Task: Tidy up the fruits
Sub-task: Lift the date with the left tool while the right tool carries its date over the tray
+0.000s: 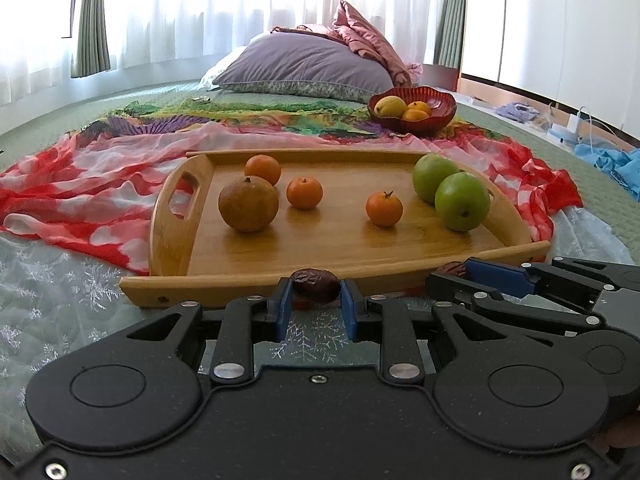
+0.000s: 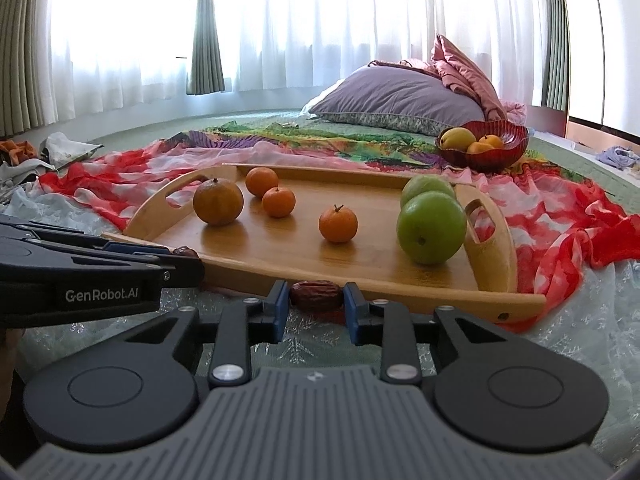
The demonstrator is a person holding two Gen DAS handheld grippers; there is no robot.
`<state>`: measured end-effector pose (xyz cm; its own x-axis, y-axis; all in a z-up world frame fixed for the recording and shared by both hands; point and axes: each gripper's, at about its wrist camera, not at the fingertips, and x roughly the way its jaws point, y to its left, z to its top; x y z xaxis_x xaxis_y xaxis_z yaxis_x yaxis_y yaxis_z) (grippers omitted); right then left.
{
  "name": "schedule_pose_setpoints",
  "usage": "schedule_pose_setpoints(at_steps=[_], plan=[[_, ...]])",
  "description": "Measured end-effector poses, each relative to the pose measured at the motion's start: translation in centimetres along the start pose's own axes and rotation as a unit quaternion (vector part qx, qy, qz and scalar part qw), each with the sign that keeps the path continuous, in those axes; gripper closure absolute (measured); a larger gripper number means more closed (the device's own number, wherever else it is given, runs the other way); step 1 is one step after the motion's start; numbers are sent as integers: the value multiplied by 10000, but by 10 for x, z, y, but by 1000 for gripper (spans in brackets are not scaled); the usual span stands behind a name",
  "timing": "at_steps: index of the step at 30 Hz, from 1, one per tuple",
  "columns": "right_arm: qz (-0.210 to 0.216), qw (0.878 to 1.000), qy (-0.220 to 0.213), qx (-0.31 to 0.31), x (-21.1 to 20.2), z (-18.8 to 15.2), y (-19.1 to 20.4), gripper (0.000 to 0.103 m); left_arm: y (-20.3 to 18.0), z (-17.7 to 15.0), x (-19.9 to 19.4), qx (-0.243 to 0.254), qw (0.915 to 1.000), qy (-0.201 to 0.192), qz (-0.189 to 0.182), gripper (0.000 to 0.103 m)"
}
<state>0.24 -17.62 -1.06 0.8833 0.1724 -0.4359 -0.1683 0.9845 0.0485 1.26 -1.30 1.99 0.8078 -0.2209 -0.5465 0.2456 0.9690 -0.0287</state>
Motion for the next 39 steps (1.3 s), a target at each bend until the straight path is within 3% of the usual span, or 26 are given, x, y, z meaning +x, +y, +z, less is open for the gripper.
schedule_pose_setpoints(at_steps=[24, 39], plan=[[-120, 9997, -208, 43, -5, 10, -4, 69, -1, 13, -2, 6, 9998, -180, 1, 79], [-284, 9989, -377, 55, 6, 35, -12, 69, 7, 46, 12, -15, 9992, -385, 130, 79]])
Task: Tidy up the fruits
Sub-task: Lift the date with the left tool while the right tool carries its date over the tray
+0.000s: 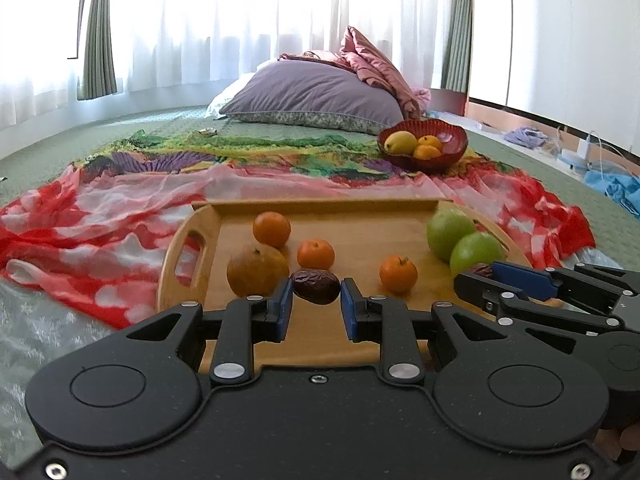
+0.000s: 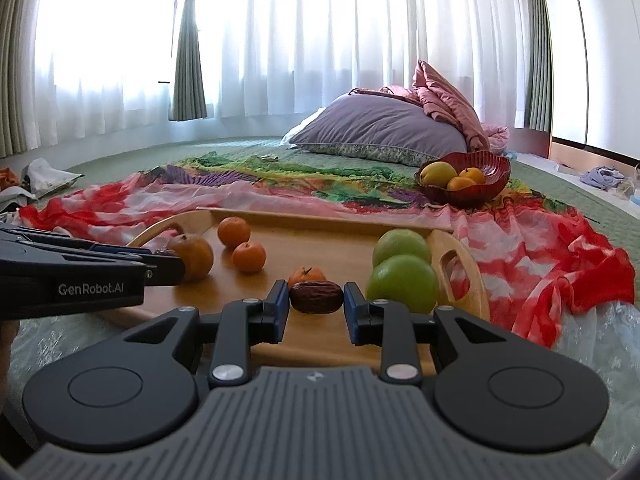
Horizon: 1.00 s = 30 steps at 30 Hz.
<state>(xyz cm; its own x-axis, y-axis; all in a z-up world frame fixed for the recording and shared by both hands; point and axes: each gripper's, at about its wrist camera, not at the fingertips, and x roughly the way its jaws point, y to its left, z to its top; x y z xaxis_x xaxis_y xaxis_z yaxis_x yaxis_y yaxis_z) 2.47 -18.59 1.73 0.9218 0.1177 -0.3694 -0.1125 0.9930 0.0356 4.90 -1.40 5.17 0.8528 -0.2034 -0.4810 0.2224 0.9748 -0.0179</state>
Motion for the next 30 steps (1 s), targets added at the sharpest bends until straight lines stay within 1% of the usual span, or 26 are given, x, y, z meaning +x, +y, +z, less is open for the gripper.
schedule_pose_setpoints(at_steps=[6, 11, 17, 21, 25, 28, 30], plan=[[-76, 10000, -59, 18, 12, 14, -7, 69, 11, 18, 13, -128, 9999, -16, 43, 79], [-126, 9998, -87, 93, 25, 27, -17, 69, 21, 32, 25, -150, 9997, -39, 162, 79], [-207, 9995, -64, 215, 41, 40, -28, 69, 39, 50, 45, -310, 9993, 57, 203, 79], [-241, 9994, 15, 243, 55, 49, -36, 69, 47, 66, 62, -298, 9993, 146, 192, 79], [-192, 9987, 272, 374, 76, 61, -46, 69, 56, 82, 86, -395, 9984, 385, 119, 79], [-169, 9976, 480, 463, 93, 71, -55, 69, 63, 92, 113, -453, 9963, 728, 55, 79], [-111, 9963, 696, 485, 106, 78, -60, 69, 69, 99, 132, -530, 9936, 985, 155, 79]])
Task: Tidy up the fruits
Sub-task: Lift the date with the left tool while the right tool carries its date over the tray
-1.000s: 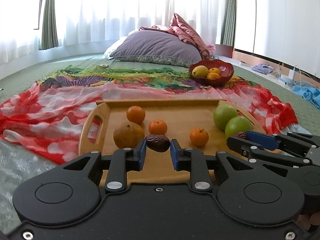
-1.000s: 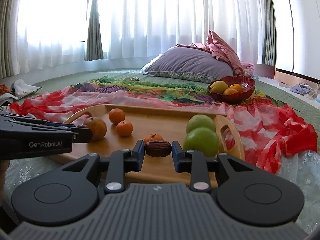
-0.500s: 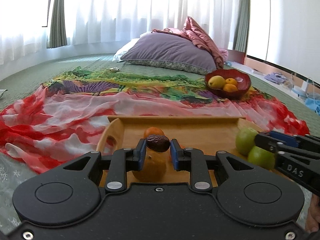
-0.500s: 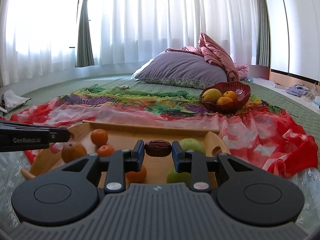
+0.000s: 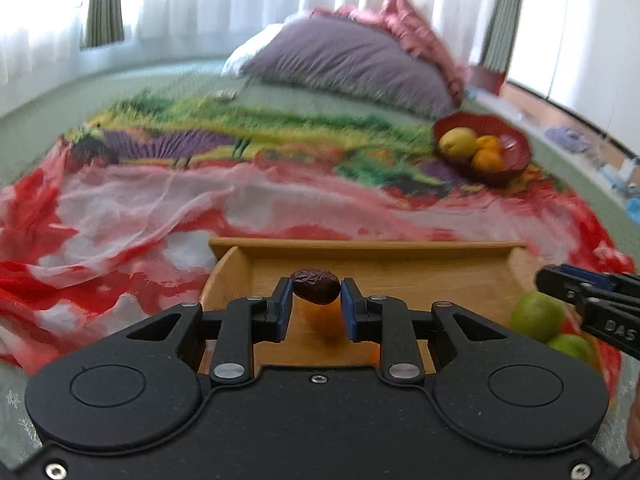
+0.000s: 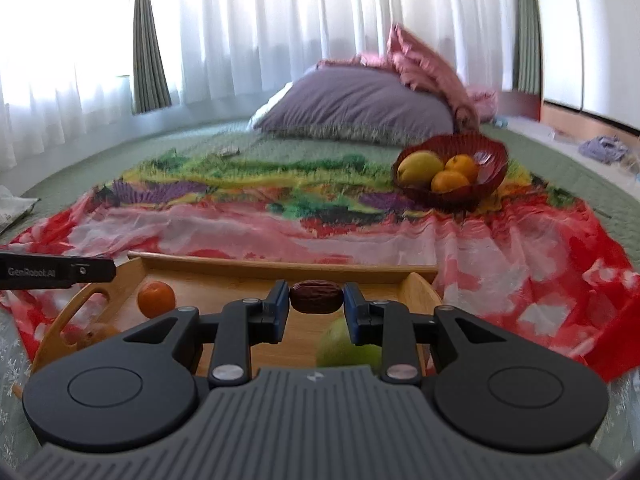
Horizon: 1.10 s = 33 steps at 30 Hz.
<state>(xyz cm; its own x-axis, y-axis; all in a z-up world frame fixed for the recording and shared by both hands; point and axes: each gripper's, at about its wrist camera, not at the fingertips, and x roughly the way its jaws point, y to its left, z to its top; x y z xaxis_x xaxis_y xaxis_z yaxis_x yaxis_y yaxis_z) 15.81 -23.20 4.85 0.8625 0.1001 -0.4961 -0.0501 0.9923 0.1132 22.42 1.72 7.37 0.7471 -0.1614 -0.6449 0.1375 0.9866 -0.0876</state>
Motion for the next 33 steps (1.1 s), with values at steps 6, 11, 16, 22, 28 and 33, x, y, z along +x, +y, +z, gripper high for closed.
schedule_pose_setpoints(at_steps=[6, 11, 16, 22, 28, 33], plan=[[5, 9975, 670, 242, 41, 21, -11, 69, 10, 20, 43, -314, 9976, 608, 130, 79], [-108, 9937, 1079, 285, 67, 28, -18, 69, 15, 25, 63, -387, 9955, 829, 259, 79], [-138, 9902, 1334, 396, 83, 30, -23, 69, 17, 25, 75, -424, 9936, 1001, 320, 79], [-175, 9880, 1489, 379, 94, 30, -23, 69, 18, 24, 82, -474, 9925, 1075, 328, 79], [-162, 9864, 1601, 344, 100, 27, -21, 69, 16, 23, 84, -462, 9925, 1081, 324, 79], [-193, 9851, 1670, 350, 105, 25, -22, 69, 18, 23, 85, -475, 9925, 1080, 312, 79]])
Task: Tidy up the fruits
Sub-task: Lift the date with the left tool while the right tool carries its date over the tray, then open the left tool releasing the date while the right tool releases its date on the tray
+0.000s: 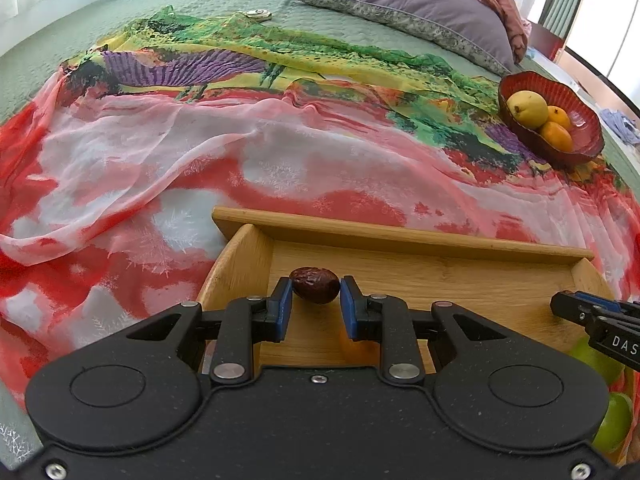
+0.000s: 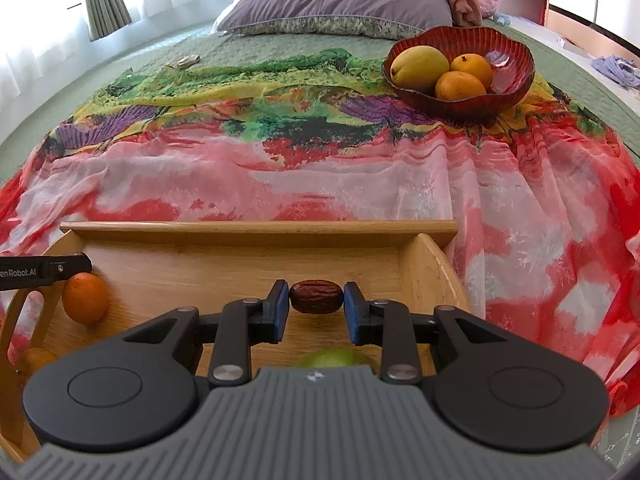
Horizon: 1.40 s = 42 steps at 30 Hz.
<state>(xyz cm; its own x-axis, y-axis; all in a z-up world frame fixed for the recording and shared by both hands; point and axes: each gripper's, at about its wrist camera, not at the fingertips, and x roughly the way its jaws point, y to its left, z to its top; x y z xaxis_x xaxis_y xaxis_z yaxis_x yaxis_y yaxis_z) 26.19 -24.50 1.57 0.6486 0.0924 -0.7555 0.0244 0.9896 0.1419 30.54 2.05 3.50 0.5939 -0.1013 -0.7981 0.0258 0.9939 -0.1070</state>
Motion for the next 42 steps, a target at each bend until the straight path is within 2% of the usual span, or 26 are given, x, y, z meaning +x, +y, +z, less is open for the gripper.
schedule_pose_setpoints(at_steps=[13, 20, 22, 28, 29, 30, 35, 39, 42], plan=[[-49, 10000, 68, -43, 4, -1, -2, 68, 2, 1, 6, -66, 10000, 33, 33, 79], [-43, 9999, 63, -127, 4, -2, 1, 61, -1, 0, 6, 10, 10000, -2, 93, 79], [-47, 9998, 53, -164, 4, -2, 2, 57, -1, 0, 6, 30, 9999, -12, 118, 76], [-39, 9998, -9, -218, 0, -6, 4, 57, -1, -3, 2, 48, 9999, -68, 149, 64], [-46, 9997, -26, -238, -1, -6, 5, 53, -1, -3, 0, 101, 9998, -97, 161, 63], [-51, 9996, -44, -257, -2, -6, 5, 50, -2, -4, -2, 154, 9996, -132, 189, 60], [23, 9995, -154, -290, -12, -8, 6, 48, -6, -8, -14, 278, 9990, -290, 203, 51], [70, 9990, -273, -341, -23, -11, 7, 42, -7, -12, -32, 324, 9980, -531, 147, 37], [51, 9981, -398, -464, -34, -16, 9, 38, -8, -16, -46, 380, 9968, -692, 115, 33]])
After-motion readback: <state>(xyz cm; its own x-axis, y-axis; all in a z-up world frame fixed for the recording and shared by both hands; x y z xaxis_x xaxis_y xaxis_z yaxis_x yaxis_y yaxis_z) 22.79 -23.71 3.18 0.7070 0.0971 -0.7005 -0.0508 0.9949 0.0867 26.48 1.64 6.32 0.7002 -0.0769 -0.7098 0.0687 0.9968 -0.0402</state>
